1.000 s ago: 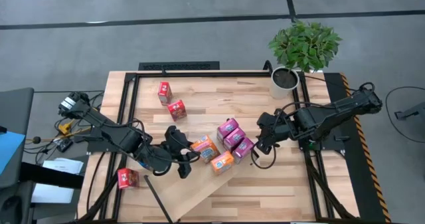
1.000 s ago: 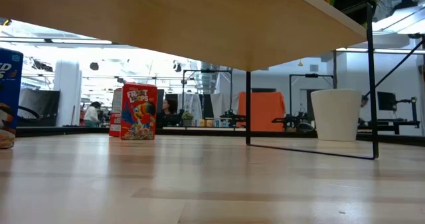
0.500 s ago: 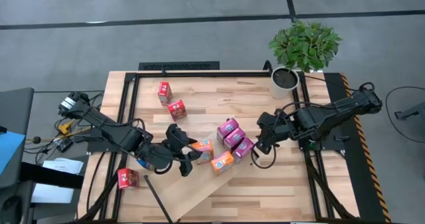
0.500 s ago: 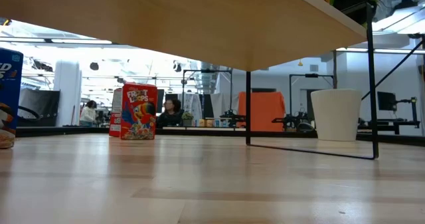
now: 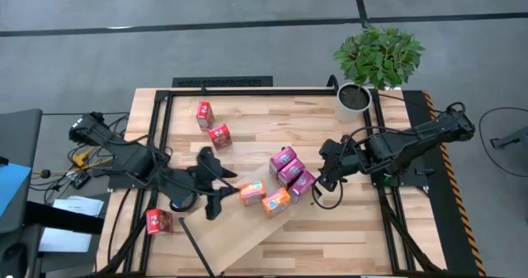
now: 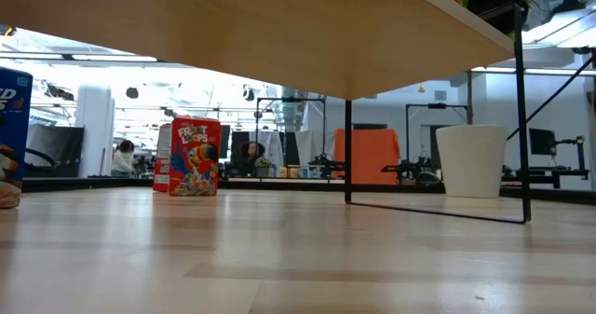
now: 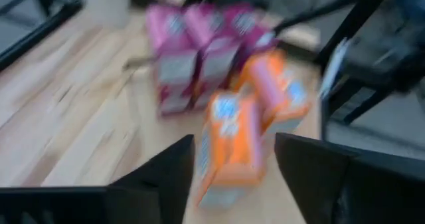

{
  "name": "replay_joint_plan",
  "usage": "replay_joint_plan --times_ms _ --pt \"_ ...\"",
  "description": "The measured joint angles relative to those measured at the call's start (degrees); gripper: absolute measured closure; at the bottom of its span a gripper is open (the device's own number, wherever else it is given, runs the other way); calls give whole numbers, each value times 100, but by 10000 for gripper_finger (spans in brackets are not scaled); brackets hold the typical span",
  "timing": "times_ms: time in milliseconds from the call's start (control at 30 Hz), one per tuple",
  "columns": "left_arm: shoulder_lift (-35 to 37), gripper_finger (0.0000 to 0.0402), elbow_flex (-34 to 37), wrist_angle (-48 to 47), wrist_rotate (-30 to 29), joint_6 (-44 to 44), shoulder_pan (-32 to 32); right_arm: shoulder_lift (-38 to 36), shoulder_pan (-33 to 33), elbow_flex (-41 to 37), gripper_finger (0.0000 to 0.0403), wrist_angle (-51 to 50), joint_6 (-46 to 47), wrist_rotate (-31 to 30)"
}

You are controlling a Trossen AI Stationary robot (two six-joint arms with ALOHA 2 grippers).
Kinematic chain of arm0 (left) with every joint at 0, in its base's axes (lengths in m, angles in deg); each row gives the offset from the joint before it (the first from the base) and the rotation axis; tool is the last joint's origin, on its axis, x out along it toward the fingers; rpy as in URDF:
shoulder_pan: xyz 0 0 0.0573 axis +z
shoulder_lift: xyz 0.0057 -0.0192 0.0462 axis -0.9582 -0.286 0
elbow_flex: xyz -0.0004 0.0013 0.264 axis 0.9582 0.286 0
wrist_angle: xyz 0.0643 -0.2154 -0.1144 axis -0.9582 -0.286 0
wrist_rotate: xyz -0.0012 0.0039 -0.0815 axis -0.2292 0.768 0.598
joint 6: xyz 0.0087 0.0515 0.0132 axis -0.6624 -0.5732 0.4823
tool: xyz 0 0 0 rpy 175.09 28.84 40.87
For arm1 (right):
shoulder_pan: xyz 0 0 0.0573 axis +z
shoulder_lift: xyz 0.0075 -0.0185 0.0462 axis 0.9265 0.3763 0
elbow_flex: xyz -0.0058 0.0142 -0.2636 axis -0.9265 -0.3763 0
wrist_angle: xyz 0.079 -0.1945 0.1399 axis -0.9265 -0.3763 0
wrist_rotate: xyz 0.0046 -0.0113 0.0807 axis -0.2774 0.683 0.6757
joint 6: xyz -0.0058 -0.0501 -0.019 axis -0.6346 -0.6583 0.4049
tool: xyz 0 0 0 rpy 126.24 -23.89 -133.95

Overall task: Stack cereal on shelf
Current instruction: Put the orange cereal box onto the shelf

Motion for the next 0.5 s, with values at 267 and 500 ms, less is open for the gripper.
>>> replay_joint_plan --times_ms 267,500 --pt "-174 389 -95 -1926 -785 1447 -522 0 0 0 128 0 0 -1" --pt "-693 400 -98 -1732 -828 1758 -636 0 0 0 128 0 -4 -5"
